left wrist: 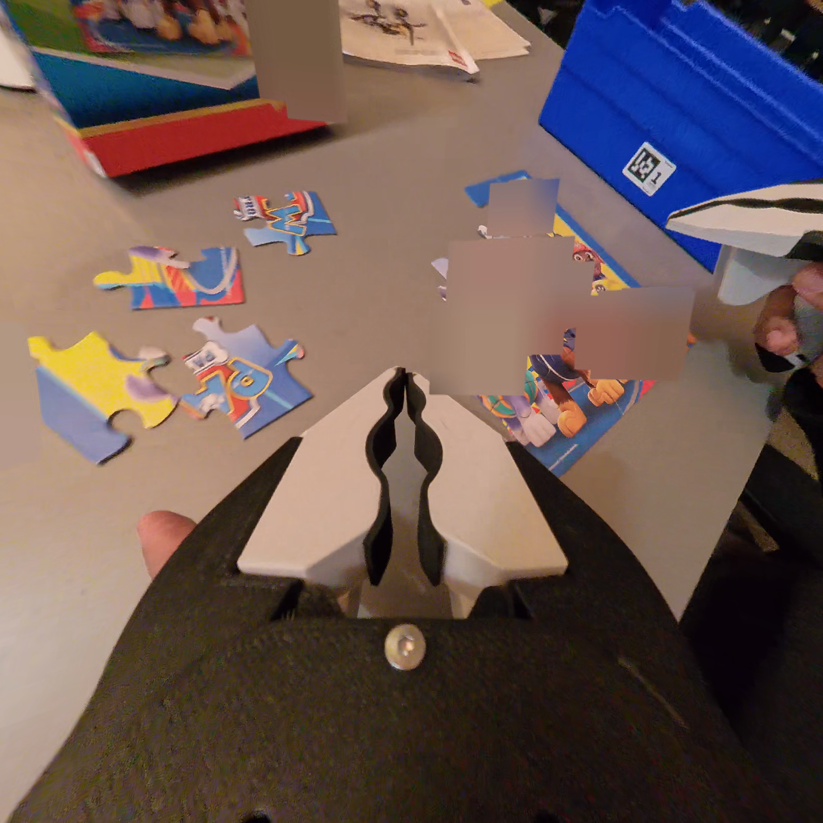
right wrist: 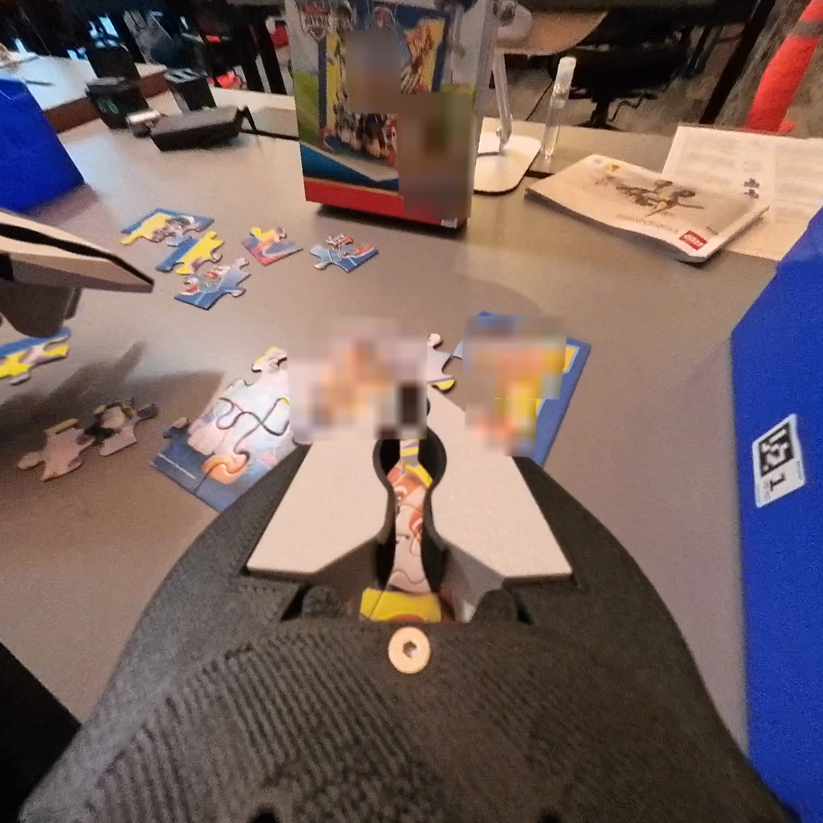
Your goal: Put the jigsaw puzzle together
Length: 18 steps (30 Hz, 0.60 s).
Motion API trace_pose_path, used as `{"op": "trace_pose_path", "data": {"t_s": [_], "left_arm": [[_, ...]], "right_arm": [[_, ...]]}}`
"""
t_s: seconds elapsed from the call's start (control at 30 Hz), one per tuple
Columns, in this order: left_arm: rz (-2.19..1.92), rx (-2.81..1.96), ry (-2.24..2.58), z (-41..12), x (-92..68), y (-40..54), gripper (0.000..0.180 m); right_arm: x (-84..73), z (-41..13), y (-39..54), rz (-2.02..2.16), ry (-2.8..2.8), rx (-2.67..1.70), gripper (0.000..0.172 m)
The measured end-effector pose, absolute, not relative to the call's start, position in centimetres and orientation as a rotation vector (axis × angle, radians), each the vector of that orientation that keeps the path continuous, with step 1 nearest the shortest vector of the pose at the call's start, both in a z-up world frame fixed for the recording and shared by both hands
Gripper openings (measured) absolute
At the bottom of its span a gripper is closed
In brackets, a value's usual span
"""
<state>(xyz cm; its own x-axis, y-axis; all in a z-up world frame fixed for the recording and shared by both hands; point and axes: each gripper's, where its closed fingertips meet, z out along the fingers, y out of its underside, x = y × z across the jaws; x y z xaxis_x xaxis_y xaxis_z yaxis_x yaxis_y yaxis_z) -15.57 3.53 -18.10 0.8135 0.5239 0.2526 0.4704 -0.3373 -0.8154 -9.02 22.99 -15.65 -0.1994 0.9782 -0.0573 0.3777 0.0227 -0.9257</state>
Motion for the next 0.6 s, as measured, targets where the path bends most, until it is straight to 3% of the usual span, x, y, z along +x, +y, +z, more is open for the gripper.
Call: {"op": "trace_pose_path", "data": {"t_s": [0.4,0.6], "left_arm": [[0.222,-1.681,-0.611,-13.5,-13.8,-2.1,0.0],[0.412,-1.608,-0.617,-12.9,-14.1,-4.6,0.0]], "right_arm": [[-9.0,-10.1,24.0,1.286,-1.418,-1.152,0.0],[-8.6,-10.1,25.7,1.342,-1.217,-1.096,0.0]]}}
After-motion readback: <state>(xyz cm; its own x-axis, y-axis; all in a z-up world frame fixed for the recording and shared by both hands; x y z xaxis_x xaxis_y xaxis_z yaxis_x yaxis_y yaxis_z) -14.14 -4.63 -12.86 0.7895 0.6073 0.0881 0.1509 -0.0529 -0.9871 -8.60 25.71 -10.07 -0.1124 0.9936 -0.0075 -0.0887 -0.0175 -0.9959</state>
